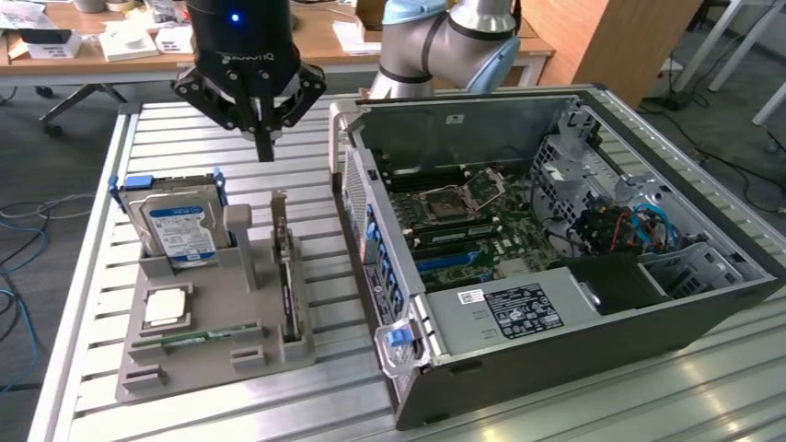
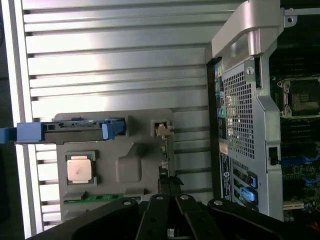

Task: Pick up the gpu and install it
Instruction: 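Reach for the gpu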

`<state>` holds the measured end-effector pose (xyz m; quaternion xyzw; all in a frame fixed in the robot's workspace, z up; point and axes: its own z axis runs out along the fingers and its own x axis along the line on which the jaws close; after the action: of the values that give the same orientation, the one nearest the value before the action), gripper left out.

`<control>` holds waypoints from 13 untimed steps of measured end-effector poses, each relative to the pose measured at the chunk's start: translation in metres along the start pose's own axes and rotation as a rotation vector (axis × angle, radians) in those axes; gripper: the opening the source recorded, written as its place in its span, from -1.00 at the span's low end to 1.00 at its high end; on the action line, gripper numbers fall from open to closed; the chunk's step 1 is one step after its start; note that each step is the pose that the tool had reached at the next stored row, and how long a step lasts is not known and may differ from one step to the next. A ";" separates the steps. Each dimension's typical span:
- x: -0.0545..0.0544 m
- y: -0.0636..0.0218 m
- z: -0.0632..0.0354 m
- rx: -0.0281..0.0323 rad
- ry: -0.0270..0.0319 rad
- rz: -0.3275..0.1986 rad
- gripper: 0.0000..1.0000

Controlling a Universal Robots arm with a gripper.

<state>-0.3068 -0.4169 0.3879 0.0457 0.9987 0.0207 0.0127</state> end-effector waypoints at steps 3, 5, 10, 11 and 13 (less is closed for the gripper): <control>0.000 -0.0084 -0.0004 0.0000 0.0000 0.000 -0.79; 0.000 -0.0142 -0.0006 0.0000 0.0000 0.000 -0.79; 0.000 -0.0272 -0.0011 0.0000 0.0000 0.000 -0.79; 0.000 -0.0298 -0.0013 0.0001 0.0001 0.000 -0.79; 0.000 -0.0349 -0.0015 0.0001 0.0000 0.000 -0.79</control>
<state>-0.3102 -0.4517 0.3879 0.0458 0.9987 0.0206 0.0127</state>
